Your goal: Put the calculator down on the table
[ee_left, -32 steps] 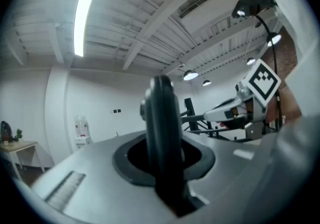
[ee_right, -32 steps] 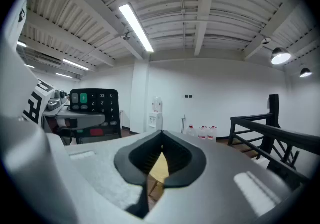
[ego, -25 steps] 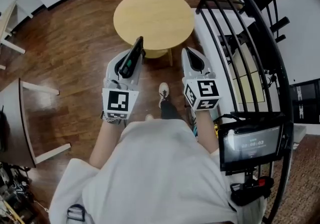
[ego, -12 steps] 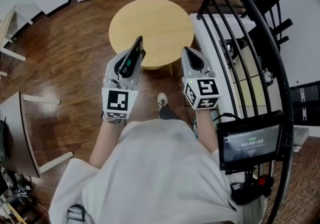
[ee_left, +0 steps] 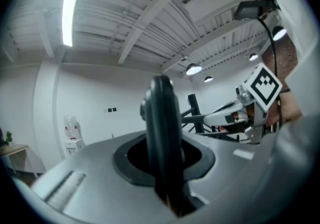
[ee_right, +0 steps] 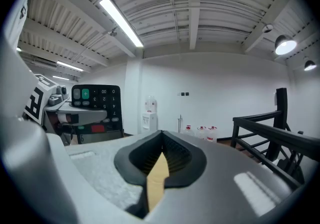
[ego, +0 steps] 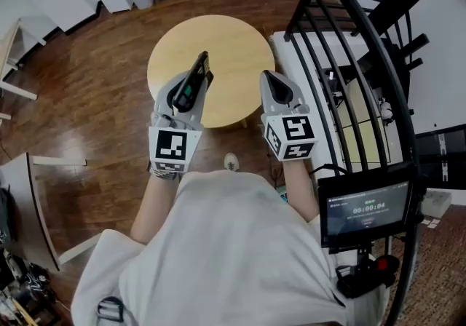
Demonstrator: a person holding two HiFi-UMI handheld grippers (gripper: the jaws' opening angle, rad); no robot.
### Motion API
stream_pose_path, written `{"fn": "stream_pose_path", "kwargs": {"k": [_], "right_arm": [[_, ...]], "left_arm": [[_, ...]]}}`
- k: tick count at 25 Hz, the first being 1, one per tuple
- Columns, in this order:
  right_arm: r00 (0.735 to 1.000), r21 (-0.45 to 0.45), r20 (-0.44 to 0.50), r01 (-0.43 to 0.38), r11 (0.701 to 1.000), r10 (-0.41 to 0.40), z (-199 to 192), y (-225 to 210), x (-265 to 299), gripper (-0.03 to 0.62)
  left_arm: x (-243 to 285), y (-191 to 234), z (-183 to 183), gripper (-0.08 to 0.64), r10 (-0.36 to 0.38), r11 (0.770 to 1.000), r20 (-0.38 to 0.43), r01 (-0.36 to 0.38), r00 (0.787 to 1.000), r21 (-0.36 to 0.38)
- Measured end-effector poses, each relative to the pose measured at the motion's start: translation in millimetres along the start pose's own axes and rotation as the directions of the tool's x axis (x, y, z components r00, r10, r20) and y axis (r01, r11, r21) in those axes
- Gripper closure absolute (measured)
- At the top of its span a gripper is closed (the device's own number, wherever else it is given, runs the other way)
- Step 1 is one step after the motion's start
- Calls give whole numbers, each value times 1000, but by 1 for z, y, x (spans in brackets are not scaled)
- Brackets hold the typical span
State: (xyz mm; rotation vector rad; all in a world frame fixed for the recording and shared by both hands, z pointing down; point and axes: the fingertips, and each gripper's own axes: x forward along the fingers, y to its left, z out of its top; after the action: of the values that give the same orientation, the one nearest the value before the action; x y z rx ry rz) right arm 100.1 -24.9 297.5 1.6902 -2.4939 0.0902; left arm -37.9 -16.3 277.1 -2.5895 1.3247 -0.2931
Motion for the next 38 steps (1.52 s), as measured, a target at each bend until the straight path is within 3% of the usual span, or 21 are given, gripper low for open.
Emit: {"fn": "stream_pose_path", "kwargs": {"k": [3,6,14,17,20,24,28,33,38], "right_arm": [[1000,30,5,-21,999,20,0,-26,20,591],[999,32,0,-36,999,36,0,-47,39,591],[998,43,-18,-53,998,54,-3,-46,66,591],[992,62,25,-124,990,123,0,-37,60,591],[973,-16,76,-217,976,217,12,-16,55,591],[970,-105,35,-236,966,241,8,0,61,591],[965,-16,-11,-261,965,260,-6,5,67,591],[962,116,30,-272,955,270,-18,32,68,591],[941,198,-3,-332,922,339,-35,50,69,497]], "left_arm": [[31,-1,6,467,22,999,9,-22,1000,-27],[55,0,3,468,22,1000,-11,-22,1000,-6],[70,15,-19,468,5,999,-53,-7,999,-38],[73,12,-20,467,-13,999,-50,11,999,-44],[76,12,-18,468,-33,998,-47,31,998,-50],[76,17,-13,468,-38,998,-37,36,999,-49],[74,18,-13,468,-52,994,-23,49,998,-101],[54,28,-11,468,-110,982,93,123,989,-145],[50,37,-16,468,-116,967,110,138,987,-213]]}}
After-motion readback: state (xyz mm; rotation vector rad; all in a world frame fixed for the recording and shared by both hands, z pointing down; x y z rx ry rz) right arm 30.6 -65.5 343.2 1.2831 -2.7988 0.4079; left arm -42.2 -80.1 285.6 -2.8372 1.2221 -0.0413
